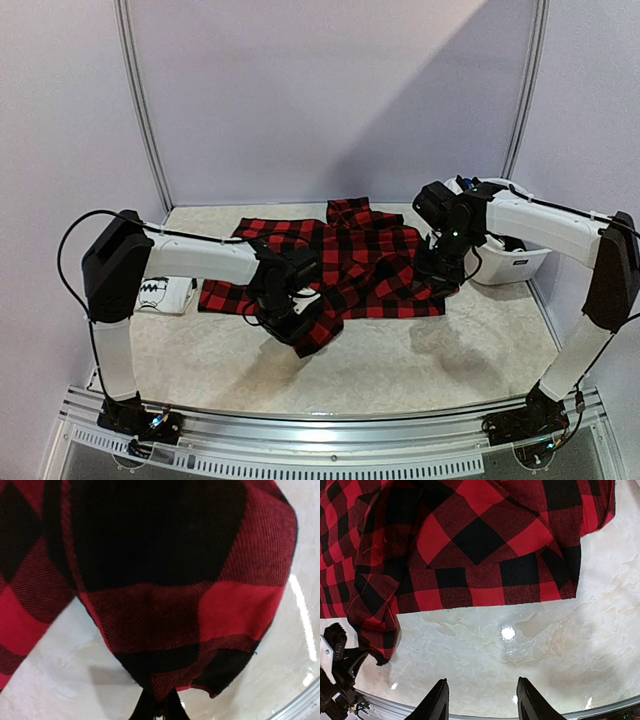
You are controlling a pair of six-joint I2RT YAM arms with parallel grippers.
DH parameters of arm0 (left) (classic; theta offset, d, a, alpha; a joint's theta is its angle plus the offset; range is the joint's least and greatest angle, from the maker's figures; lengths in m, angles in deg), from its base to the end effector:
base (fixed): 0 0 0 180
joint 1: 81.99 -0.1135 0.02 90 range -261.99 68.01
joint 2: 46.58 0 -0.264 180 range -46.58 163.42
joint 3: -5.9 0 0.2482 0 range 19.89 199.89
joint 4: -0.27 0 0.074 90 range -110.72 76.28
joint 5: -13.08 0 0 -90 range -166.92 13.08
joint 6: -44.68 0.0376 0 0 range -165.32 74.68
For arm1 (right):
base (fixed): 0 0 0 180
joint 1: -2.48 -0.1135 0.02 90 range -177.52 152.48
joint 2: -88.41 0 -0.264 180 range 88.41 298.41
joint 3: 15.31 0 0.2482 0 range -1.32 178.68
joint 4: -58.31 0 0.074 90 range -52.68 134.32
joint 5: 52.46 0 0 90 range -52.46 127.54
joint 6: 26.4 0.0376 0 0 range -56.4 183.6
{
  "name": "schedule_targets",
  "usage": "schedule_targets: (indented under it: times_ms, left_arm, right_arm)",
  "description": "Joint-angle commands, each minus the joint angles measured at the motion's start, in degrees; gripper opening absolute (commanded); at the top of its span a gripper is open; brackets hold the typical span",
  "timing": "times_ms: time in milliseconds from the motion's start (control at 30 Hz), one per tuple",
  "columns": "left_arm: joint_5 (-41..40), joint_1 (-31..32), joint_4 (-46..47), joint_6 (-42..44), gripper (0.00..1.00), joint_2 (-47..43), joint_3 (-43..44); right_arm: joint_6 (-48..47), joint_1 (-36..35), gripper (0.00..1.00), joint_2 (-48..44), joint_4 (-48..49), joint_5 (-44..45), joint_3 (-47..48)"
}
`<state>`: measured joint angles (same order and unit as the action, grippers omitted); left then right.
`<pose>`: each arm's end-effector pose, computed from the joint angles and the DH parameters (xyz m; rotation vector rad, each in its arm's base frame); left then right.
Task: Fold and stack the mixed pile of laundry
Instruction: Adjust the flattened shirt at the center of the board.
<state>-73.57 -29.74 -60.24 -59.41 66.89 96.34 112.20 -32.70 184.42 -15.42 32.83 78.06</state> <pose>0.2224 -0.2908 0.1477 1.0098 2.9040 -0.1702 0.2613 0.1880 0.2563 0.3360 2.9824 0.3314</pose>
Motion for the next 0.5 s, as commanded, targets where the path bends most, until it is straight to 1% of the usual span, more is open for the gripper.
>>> schedule_targets:
  times_ms: [0, 133, 233, 300, 367, 467]
  left_arm:
    - [-10.9, 0.7, -3.4, 2.0, 0.0, -4.9, 3.4]
    - [-22.6, 0.8, -7.1, 6.1, 0.0, -8.1, 7.1]
    - [-32.5, 1.3, -7.8, 9.8, 0.0, -10.4, 8.8]
    - [-39.7, 2.4, -6.3, 13.5, 0.0, -12.0, 8.4]
    - [-47.5, 3.7, -3.2, 19.0, 0.0, -13.6, 7.0]
    - [-56.7, 5.9, 2.6, 26.3, 0.0, -15.6, 2.6]
  right_arm:
    - [0.2, 0.4, 0.46, -2.5, -0.3, 1.9, -1.8]
    - [0.7, 0.7, 0.45, -3.7, -0.2, 3.0, -2.9]
    - [1.1, 1.3, 0.44, -4.9, -0.1, 3.7, -3.8]
    - [1.3, 1.8, 0.43, -5.9, -0.2, 4.3, -4.4]
    - [1.8, 2.3, 0.43, -6.9, -0.2, 4.4, -5.1]
    - [2.3, 3.0, 0.42, -8.6, -0.1, 6.3, -6.3]
